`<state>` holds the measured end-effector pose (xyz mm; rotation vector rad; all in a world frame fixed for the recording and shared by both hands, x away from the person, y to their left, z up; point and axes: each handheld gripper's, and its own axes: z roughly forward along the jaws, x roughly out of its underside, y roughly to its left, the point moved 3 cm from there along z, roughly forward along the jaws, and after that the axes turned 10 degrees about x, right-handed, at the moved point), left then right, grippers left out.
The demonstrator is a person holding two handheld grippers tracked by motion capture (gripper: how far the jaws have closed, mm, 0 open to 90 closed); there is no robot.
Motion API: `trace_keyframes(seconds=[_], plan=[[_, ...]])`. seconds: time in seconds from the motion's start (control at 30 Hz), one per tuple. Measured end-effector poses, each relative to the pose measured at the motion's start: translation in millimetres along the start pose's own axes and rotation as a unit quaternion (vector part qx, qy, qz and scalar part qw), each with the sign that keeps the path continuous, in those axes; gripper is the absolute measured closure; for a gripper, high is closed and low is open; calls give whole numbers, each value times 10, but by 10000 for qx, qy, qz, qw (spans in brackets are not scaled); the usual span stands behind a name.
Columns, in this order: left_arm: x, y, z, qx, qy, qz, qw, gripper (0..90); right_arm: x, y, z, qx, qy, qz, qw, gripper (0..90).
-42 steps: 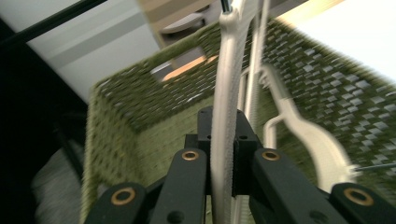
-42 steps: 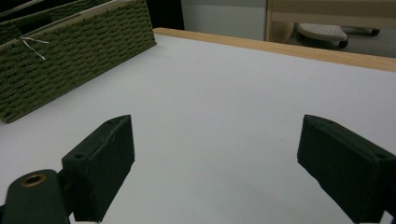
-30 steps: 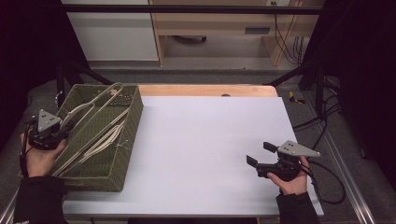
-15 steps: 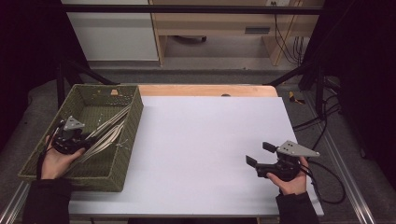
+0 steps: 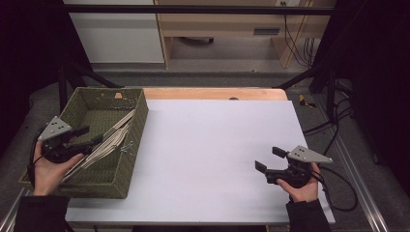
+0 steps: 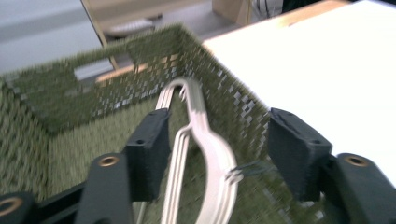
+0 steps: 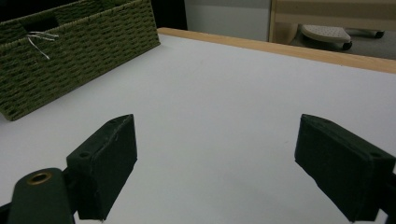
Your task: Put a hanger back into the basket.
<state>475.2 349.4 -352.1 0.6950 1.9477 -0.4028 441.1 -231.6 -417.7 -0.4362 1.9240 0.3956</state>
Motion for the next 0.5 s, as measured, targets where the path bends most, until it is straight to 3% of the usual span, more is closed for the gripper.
trace_keyframes(seconds=[0.13,0.2,0.5], plan=[[-79,-175,-19,32,-338,14,9994,246,-6,2,-10,-17,-32,-7,10000,133],[-106,-277,-7,143,-530,-85,9985,202,-7,1,-12,-6,-48,-6,10000,131],[-120,-678,142,412,-700,-42,9967,154,-29,-22,-56,-6,-208,-10,9998,125]])
